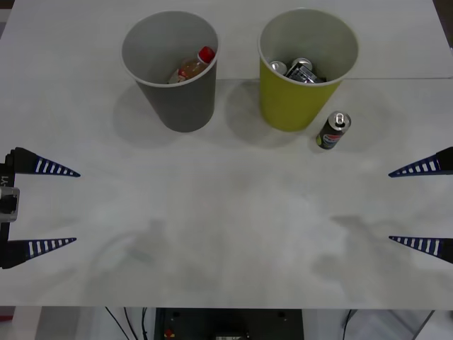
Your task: Put the can into the green bin and the plastic bottle into the gray bin
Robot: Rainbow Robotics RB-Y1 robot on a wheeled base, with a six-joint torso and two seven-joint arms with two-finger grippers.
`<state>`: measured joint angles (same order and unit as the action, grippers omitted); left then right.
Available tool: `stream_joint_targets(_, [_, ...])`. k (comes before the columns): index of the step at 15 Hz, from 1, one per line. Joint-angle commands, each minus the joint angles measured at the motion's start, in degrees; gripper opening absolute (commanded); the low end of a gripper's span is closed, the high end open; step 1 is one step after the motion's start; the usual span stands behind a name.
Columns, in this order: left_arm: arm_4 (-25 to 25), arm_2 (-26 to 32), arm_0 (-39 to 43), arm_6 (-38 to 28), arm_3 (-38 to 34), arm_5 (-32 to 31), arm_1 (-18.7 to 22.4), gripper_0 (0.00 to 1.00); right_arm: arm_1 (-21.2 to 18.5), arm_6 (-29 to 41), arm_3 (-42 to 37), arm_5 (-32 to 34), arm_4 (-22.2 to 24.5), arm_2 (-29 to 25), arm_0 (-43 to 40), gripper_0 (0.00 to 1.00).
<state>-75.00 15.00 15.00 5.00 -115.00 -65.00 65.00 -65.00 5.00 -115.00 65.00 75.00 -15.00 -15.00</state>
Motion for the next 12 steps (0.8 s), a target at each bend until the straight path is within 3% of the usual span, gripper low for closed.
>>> stream_joint_targets(1, [0.0, 0.0, 0.0, 0.0, 0.0, 0.0, 0.0, 1.0, 0.0, 0.0, 0.0, 0.0, 0.0, 0.0, 0.0, 1.0])
stream_joint_targets(2, [0.0, 0.0, 0.0, 0.0, 0.0, 0.0, 0.0, 1.0, 1.5, -0.2, 0.1, 0.0, -0.2, 1.0, -1.5, 1.0])
stream_joint_targets(7, [0.0, 0.0, 0.0, 0.0, 0.0, 0.0, 0.0, 1.0, 1.3, -0.5, -1.3, -4.2, -1.1, 0.8, -3.7, 1.0])
stream_joint_targets(12, [0.0, 0.0, 0.0, 0.0, 0.0, 0.0, 0.0, 1.0, 1.1, 0.6, -2.9, -15.0, -1.8, 3.7, -7.9, 1.0])
